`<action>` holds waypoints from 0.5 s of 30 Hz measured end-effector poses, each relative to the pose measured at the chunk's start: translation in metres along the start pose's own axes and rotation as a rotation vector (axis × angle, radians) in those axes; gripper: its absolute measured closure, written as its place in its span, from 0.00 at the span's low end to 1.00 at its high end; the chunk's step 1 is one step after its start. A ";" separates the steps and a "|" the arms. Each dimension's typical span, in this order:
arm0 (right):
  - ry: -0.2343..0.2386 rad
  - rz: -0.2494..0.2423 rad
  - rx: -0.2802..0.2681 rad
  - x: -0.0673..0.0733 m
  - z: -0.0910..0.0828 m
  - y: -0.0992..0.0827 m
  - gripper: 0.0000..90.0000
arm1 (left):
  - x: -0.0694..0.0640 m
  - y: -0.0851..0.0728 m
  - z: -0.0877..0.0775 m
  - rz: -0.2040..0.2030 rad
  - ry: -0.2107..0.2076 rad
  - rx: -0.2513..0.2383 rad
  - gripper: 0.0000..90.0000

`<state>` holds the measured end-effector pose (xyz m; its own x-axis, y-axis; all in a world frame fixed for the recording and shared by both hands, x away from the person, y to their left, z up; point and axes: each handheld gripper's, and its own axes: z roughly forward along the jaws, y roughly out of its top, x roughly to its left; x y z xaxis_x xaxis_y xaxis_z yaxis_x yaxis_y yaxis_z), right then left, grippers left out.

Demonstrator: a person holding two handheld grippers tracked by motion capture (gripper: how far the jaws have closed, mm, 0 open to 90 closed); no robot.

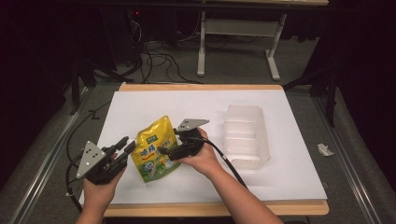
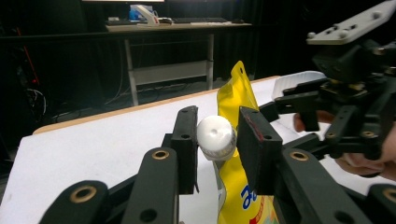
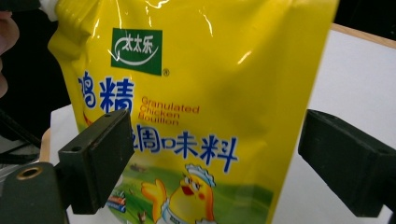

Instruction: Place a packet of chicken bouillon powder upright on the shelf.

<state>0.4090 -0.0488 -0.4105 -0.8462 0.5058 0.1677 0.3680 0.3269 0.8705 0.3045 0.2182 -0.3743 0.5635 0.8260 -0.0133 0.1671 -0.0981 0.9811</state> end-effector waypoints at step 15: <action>0.059 -0.031 -0.033 0.002 -0.015 -0.002 0.34 | -0.001 0.001 0.001 0.004 -0.013 -0.002 0.76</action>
<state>0.4008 -0.0601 -0.4050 -0.8784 0.4479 0.1664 0.3290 0.3144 0.8904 0.3046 0.2171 -0.3737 0.5749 0.8182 -0.0123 0.1637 -0.1003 0.9814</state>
